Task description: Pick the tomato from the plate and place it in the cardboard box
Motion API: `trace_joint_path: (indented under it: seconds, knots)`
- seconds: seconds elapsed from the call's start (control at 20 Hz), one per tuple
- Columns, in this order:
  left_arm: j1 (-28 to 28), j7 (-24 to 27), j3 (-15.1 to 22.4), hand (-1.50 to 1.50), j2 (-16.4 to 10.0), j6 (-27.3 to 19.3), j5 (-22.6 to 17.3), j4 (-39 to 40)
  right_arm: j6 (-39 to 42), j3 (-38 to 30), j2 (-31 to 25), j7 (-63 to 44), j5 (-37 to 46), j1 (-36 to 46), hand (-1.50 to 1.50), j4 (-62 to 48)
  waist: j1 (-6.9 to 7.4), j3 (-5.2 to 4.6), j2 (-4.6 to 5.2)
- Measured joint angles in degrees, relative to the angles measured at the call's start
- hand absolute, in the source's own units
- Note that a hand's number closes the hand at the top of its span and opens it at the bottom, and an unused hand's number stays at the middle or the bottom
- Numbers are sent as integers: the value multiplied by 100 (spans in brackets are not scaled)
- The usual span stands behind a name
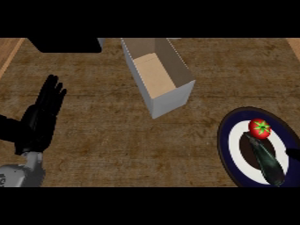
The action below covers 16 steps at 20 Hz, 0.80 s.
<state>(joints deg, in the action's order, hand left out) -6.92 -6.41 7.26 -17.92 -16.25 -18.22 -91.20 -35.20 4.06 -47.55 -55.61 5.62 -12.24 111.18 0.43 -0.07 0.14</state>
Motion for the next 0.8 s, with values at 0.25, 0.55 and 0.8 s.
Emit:
trace_joint_path:
  seconds: [0.25, 0.55, 0.8]
  knots:
    - [156, -160, -109, 0, 21, 46, 83, -263, 128, 208, 530, -247, 458, 395, -150, -248, -10, 4, -10]
    - [170, -227, -238, 0, 147, 184, 208, -293, 319, 202, 1109, -216, 804, 865, -150, -806, -25, 5, -13]
    - [133, -341, -365, 0, 273, 242, 326, -349, 381, 123, 1575, -159, 1246, 1029, -150, -1176, -35, 6, -14]
